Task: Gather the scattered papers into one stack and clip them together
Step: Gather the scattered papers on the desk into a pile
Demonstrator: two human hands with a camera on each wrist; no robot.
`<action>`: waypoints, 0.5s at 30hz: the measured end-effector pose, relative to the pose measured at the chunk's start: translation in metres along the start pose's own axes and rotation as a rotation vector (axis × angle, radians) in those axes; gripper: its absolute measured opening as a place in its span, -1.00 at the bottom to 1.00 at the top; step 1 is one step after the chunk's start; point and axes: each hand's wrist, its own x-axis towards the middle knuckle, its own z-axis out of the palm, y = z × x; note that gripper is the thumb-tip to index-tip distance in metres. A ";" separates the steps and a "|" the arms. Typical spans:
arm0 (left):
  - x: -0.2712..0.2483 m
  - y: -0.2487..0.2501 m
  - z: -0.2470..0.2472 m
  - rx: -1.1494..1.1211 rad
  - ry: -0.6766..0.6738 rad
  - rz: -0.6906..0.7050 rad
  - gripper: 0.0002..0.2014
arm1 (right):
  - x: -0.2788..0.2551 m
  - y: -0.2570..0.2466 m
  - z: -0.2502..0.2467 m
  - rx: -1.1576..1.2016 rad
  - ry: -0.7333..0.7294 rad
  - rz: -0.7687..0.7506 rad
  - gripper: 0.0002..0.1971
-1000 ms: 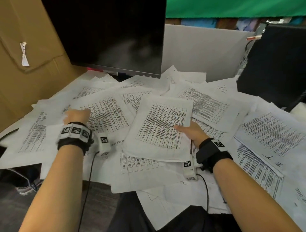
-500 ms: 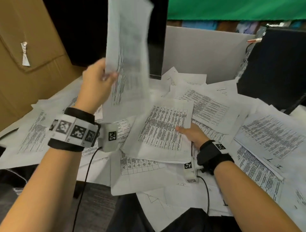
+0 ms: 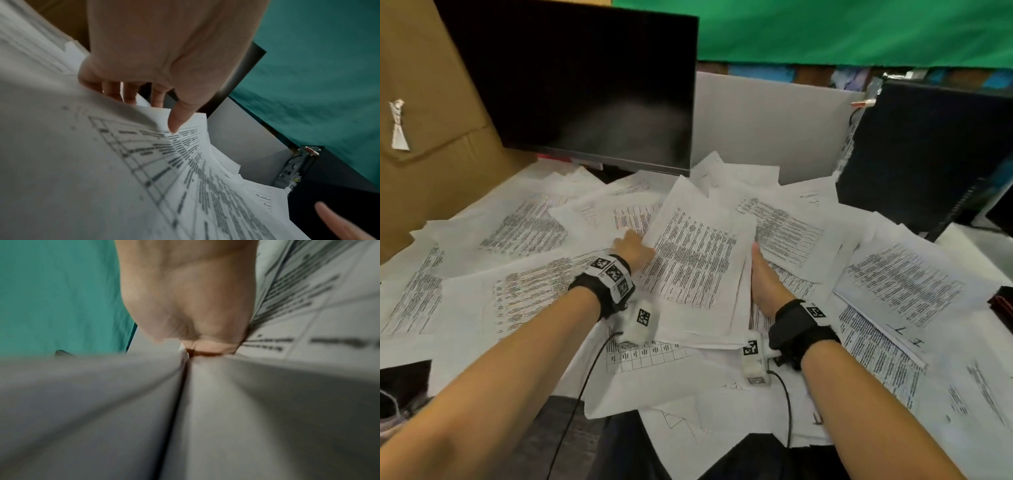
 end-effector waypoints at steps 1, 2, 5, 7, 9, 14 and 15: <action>0.001 -0.002 0.004 0.020 -0.010 -0.051 -0.44 | -0.002 -0.001 -0.001 0.019 -0.044 0.001 -0.03; 0.001 -0.002 0.007 -0.018 -0.037 -0.078 -0.37 | -0.004 -0.003 0.000 -0.004 -0.076 0.001 0.01; -0.001 0.000 0.012 -0.295 -0.085 -0.090 -0.52 | -0.007 -0.009 0.008 -0.064 -0.110 -0.024 -0.33; -0.005 -0.003 0.005 -0.437 -0.040 -0.016 -0.81 | -0.010 -0.017 0.012 -0.040 -0.095 -0.045 -0.44; -0.015 -0.001 -0.011 -0.560 -0.051 0.118 -0.84 | -0.021 -0.036 0.008 -0.051 -0.075 -0.130 -0.52; -0.066 0.041 -0.068 -0.725 0.233 0.608 -0.70 | -0.062 -0.106 0.001 0.066 -0.102 -0.468 -0.52; -0.075 0.050 -0.078 -0.736 0.311 0.728 -0.69 | -0.072 -0.120 0.002 0.086 -0.112 -0.519 -0.51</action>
